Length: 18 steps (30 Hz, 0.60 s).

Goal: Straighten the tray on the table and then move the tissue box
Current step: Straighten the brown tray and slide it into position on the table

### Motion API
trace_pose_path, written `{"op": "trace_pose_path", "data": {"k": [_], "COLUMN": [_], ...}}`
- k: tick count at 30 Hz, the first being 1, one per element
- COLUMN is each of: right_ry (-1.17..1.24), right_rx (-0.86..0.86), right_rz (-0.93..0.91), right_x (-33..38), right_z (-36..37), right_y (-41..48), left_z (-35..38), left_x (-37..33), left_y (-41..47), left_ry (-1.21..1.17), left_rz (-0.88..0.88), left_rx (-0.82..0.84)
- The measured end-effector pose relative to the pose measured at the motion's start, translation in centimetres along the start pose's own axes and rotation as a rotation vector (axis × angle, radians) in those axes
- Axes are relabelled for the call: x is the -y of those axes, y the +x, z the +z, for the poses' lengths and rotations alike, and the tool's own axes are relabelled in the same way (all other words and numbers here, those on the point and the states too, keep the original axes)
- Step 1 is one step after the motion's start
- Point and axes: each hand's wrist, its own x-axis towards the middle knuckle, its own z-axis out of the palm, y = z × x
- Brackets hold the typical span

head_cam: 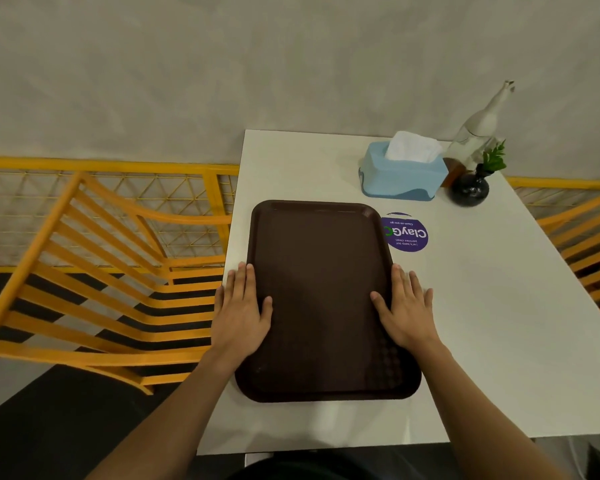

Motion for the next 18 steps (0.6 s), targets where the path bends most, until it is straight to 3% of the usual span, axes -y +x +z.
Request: {"op": "trace_pose_path", "data": {"k": [18], "right_ry": [0.024], "right_rx": [-0.002], "right_rz": [0.019], "right_x": [0.50], "right_z": [0.22], "right_y": [-0.10], "left_z": [-0.59], "left_x": [0.16], "left_y": [0.12], "left_ry": [-0.034], "left_rz": [-0.001], "left_rx": [0.002]}}
